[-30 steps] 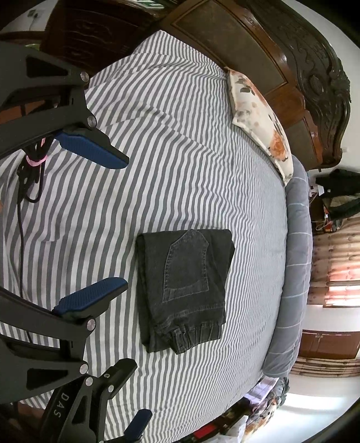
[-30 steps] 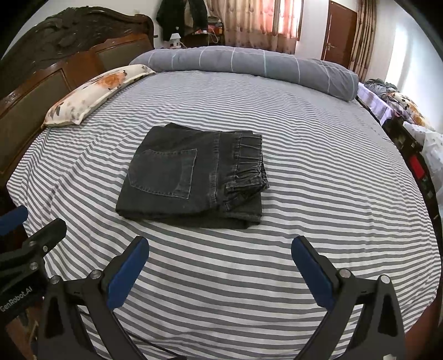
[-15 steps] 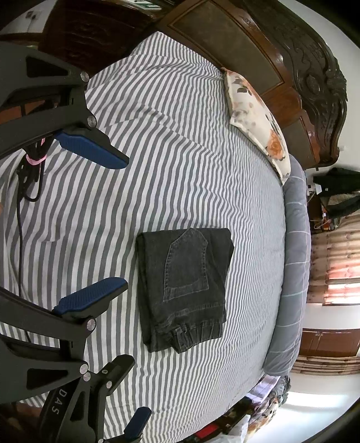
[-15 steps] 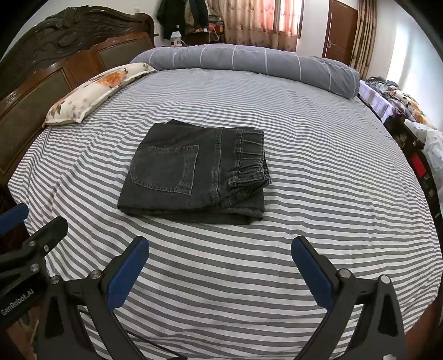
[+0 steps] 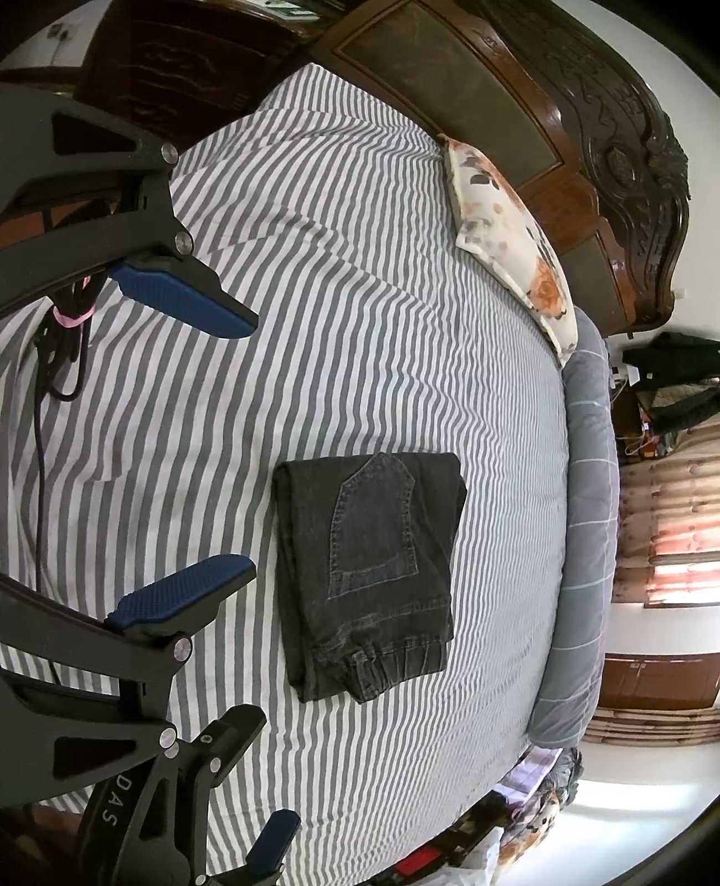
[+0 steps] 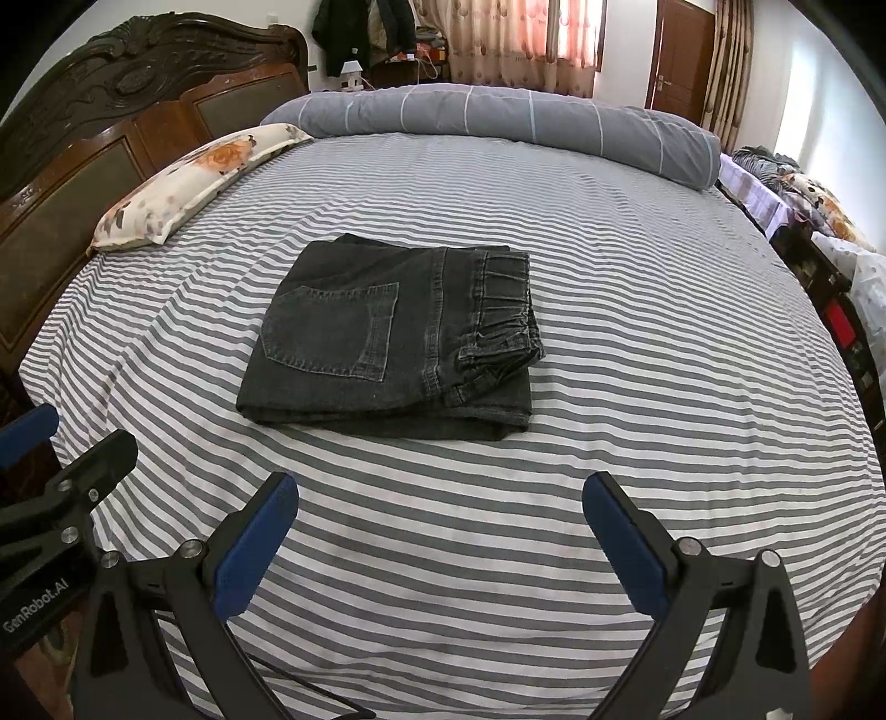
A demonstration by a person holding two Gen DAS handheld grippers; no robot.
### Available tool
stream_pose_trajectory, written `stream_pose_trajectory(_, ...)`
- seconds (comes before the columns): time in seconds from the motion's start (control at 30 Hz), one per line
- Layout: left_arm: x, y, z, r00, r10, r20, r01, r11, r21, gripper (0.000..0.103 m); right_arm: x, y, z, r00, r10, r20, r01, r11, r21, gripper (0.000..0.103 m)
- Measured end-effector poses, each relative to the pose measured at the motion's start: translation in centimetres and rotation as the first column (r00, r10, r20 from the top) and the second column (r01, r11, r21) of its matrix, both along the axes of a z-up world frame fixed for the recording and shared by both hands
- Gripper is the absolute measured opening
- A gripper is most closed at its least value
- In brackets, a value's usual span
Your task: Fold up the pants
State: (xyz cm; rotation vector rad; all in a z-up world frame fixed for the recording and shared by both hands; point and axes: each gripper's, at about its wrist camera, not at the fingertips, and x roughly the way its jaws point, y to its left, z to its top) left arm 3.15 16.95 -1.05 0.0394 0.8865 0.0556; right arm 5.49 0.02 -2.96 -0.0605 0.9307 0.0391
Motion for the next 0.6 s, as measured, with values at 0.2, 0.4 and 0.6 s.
stream_pose_trajectory(0.2,-0.08,-0.02,-0.12,1.000,0.000,-0.005,0.000,1.000,0.011,0.081,-0.02,-0.03,-0.03,1.000,0.000,-0.001,0.000,1.000,0.001,0.102)
stream_pose_trajectory(0.4,-0.07,0.23,-0.01,1.000,-0.029,-0.003,0.029,0.999,-0.018,0.081,-0.16,-0.05,-0.07,1.000,-0.001,-0.002,0.001,1.000,0.003,0.102)
stream_pose_trajectory(0.6,0.17,0.58,-0.07,1.000,-0.016,-0.007,0.016,1.000,-0.026,0.081,-0.16,-0.09,-0.09,1.000,0.000,-0.002,0.000,1.000,0.003,0.102)
